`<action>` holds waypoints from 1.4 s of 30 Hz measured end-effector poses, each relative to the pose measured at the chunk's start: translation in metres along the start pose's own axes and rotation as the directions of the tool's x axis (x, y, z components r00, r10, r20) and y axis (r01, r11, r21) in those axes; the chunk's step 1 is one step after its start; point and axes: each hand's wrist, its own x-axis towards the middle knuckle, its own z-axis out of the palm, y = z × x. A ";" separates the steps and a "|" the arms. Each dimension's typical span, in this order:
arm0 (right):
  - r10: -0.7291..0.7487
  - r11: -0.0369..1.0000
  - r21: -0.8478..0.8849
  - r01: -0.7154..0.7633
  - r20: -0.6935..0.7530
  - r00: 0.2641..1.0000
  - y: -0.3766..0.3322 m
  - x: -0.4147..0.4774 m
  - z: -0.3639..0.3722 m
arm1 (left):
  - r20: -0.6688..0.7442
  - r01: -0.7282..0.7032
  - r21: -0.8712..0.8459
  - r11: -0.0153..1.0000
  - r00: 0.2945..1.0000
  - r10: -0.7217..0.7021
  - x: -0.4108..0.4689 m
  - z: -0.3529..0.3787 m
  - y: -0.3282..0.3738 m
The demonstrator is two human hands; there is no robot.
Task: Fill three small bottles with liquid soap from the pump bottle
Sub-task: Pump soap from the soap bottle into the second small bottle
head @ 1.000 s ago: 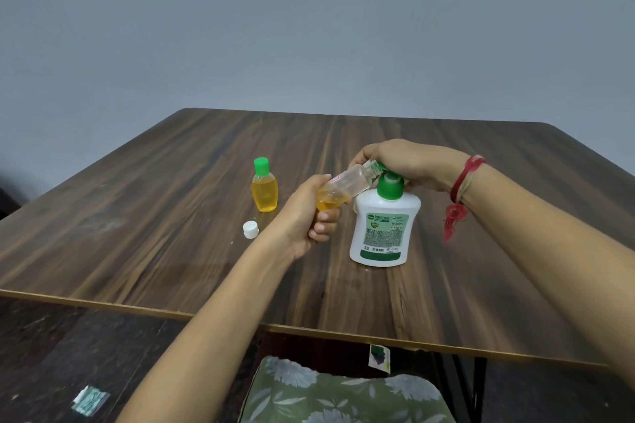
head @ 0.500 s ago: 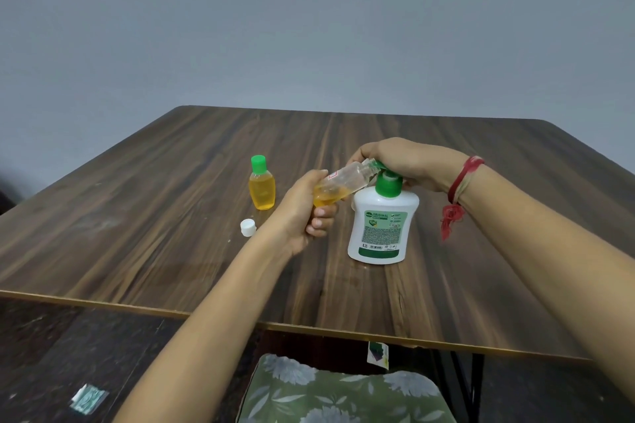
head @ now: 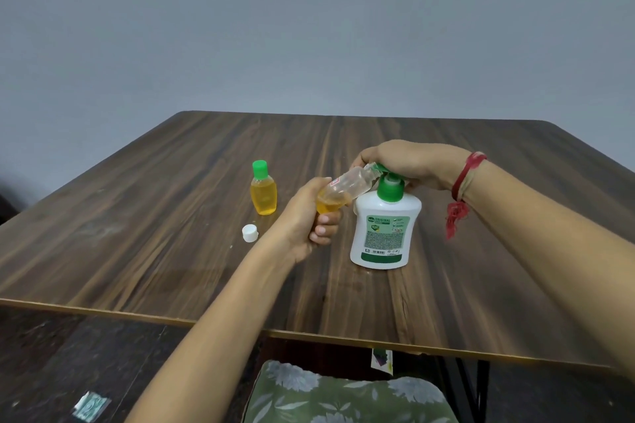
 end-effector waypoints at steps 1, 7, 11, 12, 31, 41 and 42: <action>-0.002 1.000 -0.002 0.002 0.003 1.000 -0.001 0.000 -0.001 | 0.005 -0.005 -0.005 1.000 1.000 0.005 0.000 0.001 0.001; 0.004 1.000 0.022 -0.004 -0.003 1.000 0.002 0.003 0.005 | -0.020 -0.003 -0.004 1.000 1.000 0.003 0.001 -0.001 0.000; 0.004 1.000 0.007 -0.004 0.000 1.000 -0.001 0.001 -0.001 | -0.004 -0.006 -0.008 1.000 1.000 0.006 0.000 0.001 0.002; 0.003 1.000 0.012 -0.003 -0.002 1.000 -0.001 0.001 -0.001 | -0.008 -0.008 -0.014 1.000 1.000 0.008 0.000 0.000 0.003; -0.016 1.000 -0.008 0.016 -0.015 1.000 -0.001 -0.001 0.002 | -0.016 -0.004 -0.010 1.000 1.000 0.004 0.001 0.000 0.001; -0.011 1.000 -0.016 0.011 -0.010 1.000 -0.001 0.000 0.001 | -0.019 -0.002 -0.020 1.000 1.000 0.001 0.000 -0.001 0.001; -0.011 1.000 -0.013 0.011 -0.012 1.000 -0.002 0.000 0.000 | -0.019 -0.006 -0.021 1.000 1.000 0.006 0.000 0.000 0.002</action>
